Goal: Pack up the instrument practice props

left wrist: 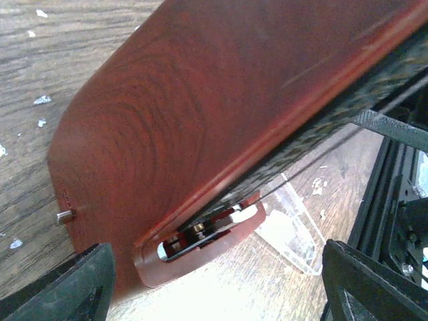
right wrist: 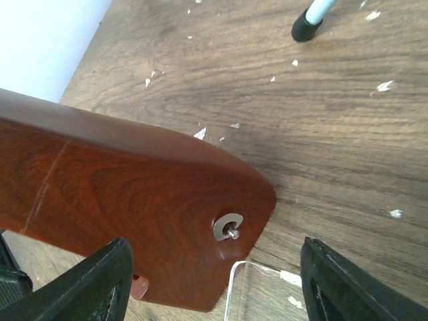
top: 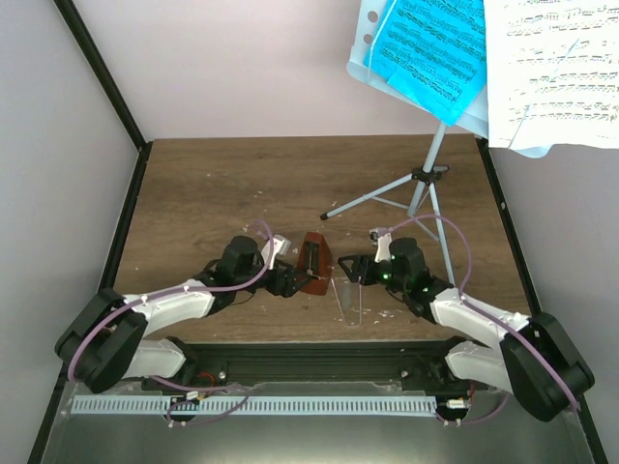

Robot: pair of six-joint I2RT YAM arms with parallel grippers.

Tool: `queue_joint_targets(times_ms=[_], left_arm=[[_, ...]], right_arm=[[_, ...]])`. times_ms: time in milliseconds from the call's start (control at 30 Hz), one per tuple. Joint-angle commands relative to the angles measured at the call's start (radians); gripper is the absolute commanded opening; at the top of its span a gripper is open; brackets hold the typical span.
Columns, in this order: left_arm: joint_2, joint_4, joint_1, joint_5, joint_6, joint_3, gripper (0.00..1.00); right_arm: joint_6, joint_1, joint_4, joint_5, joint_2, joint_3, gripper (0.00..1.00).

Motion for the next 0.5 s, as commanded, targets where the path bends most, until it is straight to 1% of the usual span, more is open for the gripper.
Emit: queue_joint_targets(times_ms=[0,300,467], left_arm=[[0.04,-0.001,0.003,-0.015,0.019,0.036,0.86],[0.071,-0.016,-0.014,0.02,0.042,0.053,0.85],[0.063,-0.013,-0.051,0.033,0.052,0.052,0.85]], right_arm=[[-0.006,0.016,0.018,-0.049,0.084,0.07,0.69],[-0.057,0.033,0.095,-0.112,0.258,0.156,0.68],[-0.11,0.034,0.086,-0.089,0.331,0.226,0.68]])
